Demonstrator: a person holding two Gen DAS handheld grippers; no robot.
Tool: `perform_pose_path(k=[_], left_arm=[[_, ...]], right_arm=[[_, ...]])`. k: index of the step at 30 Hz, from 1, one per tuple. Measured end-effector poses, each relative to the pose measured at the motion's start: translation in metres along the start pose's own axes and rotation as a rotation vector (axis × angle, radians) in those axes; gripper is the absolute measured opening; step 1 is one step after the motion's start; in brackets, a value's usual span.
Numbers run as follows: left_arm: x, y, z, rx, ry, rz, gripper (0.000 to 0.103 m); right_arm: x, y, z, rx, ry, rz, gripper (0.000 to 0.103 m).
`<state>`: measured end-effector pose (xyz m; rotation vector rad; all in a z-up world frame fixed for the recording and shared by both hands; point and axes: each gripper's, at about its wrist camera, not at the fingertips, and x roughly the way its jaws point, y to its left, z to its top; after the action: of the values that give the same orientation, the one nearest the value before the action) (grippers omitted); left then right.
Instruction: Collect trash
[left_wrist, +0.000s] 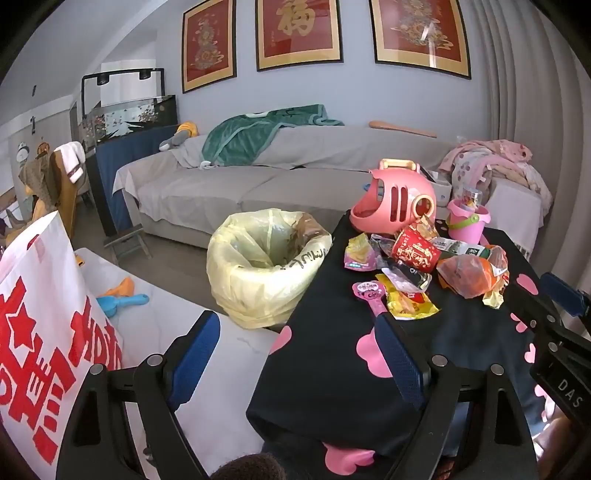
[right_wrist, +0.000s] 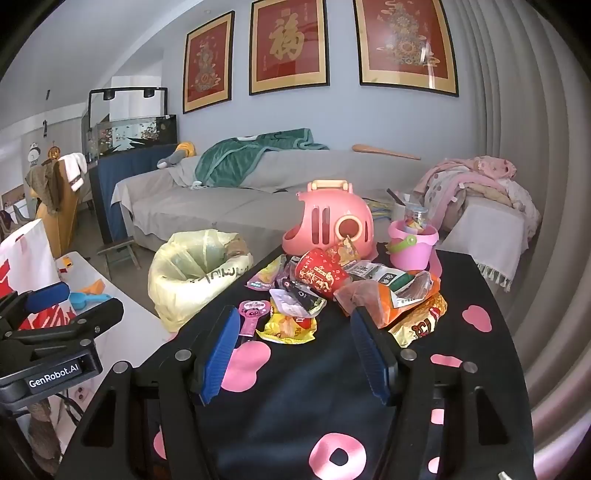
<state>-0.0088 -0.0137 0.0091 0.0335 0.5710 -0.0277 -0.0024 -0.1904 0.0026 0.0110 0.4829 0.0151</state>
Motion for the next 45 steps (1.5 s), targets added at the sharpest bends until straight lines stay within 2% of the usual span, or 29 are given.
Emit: perform_pose_path(k=[45], left_arm=[[0.0002, 0.0025, -0.0005, -0.006, 0.005, -0.003, 0.086]], right_arm=[[-0.0027, -0.0036, 0.0013, -0.005, 0.009, -0.001, 0.061]])
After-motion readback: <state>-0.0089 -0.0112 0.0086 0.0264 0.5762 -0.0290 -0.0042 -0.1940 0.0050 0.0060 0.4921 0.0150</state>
